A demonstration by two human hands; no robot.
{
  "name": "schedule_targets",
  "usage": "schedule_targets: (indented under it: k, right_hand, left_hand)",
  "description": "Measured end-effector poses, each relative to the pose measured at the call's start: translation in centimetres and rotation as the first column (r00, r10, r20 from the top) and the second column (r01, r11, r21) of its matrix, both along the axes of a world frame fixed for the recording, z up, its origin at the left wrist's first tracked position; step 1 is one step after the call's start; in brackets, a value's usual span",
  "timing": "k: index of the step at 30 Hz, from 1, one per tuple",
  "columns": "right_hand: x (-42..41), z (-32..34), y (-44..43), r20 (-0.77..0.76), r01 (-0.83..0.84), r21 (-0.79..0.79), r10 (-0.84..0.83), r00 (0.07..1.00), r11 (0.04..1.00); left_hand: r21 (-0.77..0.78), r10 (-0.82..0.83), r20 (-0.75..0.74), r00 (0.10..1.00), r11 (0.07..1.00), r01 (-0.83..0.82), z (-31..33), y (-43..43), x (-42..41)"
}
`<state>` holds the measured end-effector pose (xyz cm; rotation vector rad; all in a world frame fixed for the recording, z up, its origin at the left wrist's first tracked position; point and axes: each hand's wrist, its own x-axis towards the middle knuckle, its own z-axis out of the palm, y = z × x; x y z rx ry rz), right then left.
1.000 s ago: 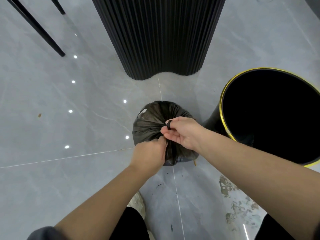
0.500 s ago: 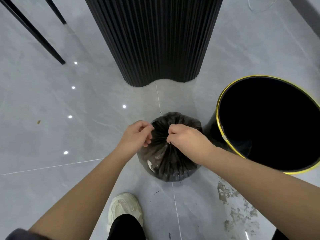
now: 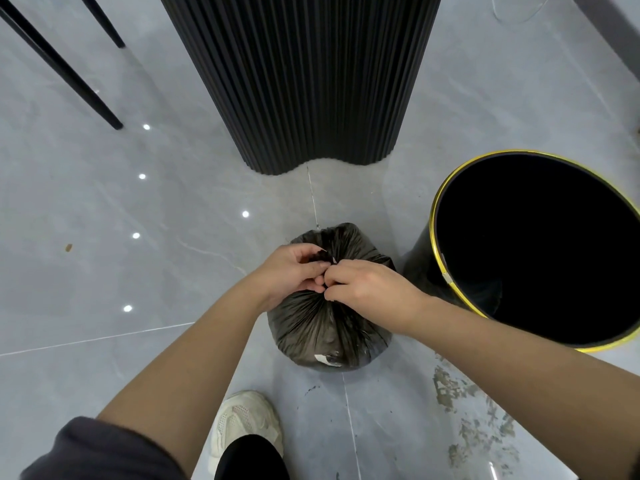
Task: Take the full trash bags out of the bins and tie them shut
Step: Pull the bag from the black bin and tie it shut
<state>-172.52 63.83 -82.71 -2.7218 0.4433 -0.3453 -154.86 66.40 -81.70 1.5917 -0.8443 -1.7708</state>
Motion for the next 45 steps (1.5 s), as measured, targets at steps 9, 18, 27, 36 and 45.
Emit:
schedule_targets:
  k: [9, 18, 27, 36, 45]
  right_hand:
    - [0.1, -0.3, 0.3, 0.056, 0.426, 0.647, -0.596, 0.801, 0.633]
    - [0.9, -0.3, 1.1, 0.125, 0.483, 0.645, -0.705, 0.698, 0.592]
    - [0.6, -0.7, 1.5, 0.163, 0.464, 0.531, -0.623, 0.765, 0.709]
    - [0.8, -0.8, 1.4, 0.149, 0.512, 0.596, -0.711, 0.687, 0.619]
    - [1.1, -0.6, 1.9, 0.087, 0.513, 0.635, -0.713, 0.696, 0.578]
  left_hand:
    - [-0.018, 0.320, -0.090, 0.943, 0.946, -0.322, -1.2, 1.4, -0.9]
    - [0.000, 0.226, -0.053, 0.973, 0.974, -0.227, -0.4, 1.5, -0.4]
    - [0.216, 0.398, -0.081, 0.914, 0.902, -0.374, -0.1, 0.5, -1.4]
    - [-0.295, -0.056, 0.626, 0.778, 0.906, 0.303, -0.5, 2.0, -0.3]
    - [-0.131, -0.044, 0.578, 0.815, 0.981, 0.146, 0.4, 1.2, -1.2]
